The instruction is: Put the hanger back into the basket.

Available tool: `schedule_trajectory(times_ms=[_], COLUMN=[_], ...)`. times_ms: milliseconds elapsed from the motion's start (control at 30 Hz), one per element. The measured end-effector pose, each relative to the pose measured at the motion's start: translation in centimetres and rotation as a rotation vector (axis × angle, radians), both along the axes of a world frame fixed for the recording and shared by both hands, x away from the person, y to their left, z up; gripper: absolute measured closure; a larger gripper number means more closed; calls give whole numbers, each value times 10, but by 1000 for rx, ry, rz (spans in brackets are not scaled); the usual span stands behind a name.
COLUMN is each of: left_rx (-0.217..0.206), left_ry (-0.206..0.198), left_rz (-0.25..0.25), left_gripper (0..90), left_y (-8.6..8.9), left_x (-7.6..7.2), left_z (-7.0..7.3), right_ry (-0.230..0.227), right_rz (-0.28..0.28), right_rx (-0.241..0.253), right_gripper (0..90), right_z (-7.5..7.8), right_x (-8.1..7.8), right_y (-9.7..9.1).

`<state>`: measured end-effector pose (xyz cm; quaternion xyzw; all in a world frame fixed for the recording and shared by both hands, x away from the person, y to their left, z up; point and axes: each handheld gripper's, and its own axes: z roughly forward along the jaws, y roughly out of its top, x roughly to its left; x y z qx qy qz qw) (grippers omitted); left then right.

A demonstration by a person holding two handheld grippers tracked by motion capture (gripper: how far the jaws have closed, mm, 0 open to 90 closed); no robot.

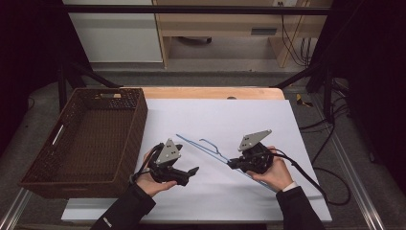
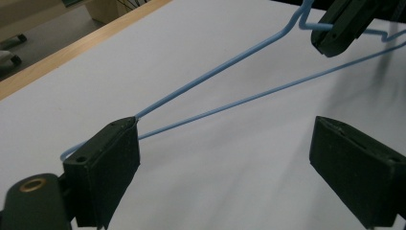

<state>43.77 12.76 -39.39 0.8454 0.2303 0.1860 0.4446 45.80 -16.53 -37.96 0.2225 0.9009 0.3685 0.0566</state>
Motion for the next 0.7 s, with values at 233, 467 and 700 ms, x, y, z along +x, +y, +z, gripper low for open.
schedule_trajectory(times_ms=[233, 467, 700], left_rx=[126, 326, 396], left_ry=[-58, -151, -193], left_rz=[-48, -103, -141], left_gripper=[113, 141, 199], left_y=[-1, -9, -17], left_x=[-4, -11, -10], left_z=[5, 9, 9], right_ry=[44, 69, 94], right_rz=[59, 89, 106], right_rx=[15, 1, 20], right_gripper=[875, 875, 875], right_z=[4, 4, 4], right_x=[-5, -7, -7], right_y=[3, 7, 8])
